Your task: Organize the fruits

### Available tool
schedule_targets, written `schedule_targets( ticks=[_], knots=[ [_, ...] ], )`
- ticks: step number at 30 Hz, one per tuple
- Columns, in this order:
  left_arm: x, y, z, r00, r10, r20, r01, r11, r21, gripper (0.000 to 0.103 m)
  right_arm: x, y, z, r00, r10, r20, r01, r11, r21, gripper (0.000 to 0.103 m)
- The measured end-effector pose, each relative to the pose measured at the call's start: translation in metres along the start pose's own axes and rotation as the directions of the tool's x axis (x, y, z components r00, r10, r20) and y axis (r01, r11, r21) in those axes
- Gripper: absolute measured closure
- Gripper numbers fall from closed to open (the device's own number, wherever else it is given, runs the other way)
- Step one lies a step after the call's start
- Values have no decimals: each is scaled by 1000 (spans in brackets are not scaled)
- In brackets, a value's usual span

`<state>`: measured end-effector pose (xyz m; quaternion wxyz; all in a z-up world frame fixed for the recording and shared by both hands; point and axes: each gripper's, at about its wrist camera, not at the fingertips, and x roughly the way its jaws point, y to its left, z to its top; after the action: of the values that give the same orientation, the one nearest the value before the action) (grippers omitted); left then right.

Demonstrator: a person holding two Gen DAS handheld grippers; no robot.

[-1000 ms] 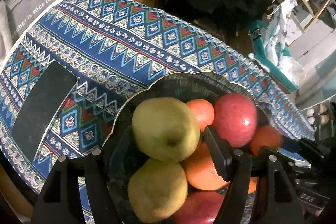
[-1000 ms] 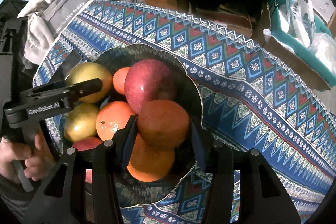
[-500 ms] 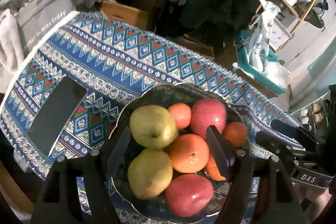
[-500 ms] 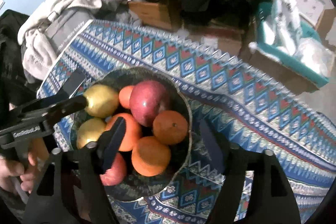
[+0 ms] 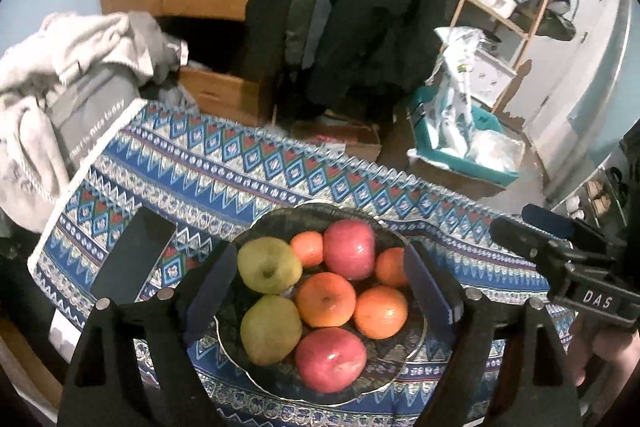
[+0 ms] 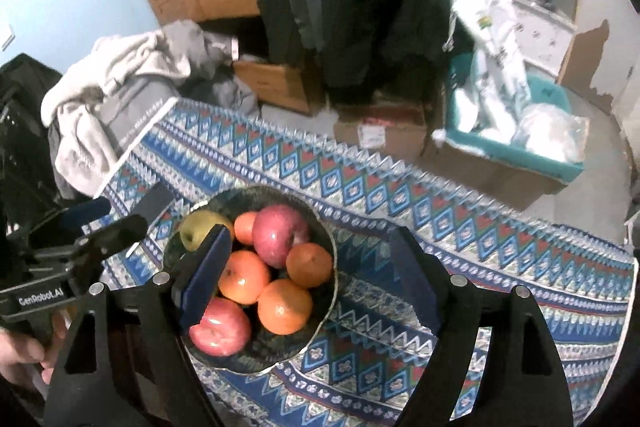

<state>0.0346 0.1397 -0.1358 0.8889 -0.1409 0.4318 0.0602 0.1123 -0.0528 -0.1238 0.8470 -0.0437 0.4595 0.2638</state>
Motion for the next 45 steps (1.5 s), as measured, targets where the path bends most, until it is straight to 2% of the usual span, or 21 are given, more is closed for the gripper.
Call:
schedule_targets(
  ticks=[9, 13, 20, 22, 28, 35, 45],
  knots=[
    [-36, -16, 6, 998, -16, 58, 14, 1000, 26, 13, -55, -9, 4, 990, -58, 126, 57, 998, 7, 19],
    [-52, -25, 7, 995, -21, 99, 16, 999, 49, 8, -81, -6, 6, 979, -69, 193, 73, 997, -15, 19],
    [-81, -38, 12, 985, -42, 168, 30, 997, 77, 6, -116, 2, 4, 959, -69, 275, 84, 996, -42, 19],
    [-92, -42, 13, 978, -27, 207, 9, 996, 88, 0, -122, 3, 2, 955, -70, 288, 86, 995, -43, 19],
    [-114, -48, 16, 961, -30, 275, 5, 996, 92, 0, -138, -5, -3, 947, -75, 313, 85, 996, -19, 19],
    [-118, -53, 18, 956, -37, 291, 7, 995, 103, 0, -154, -20, -7, 929, -101, 356, 97, 995, 31, 19],
    [-121, -61, 18, 950, -11, 311, -27, 992, 120, 0, -151, -27, -10, 932, -116, 342, 112, 993, 31, 19]
  ],
)
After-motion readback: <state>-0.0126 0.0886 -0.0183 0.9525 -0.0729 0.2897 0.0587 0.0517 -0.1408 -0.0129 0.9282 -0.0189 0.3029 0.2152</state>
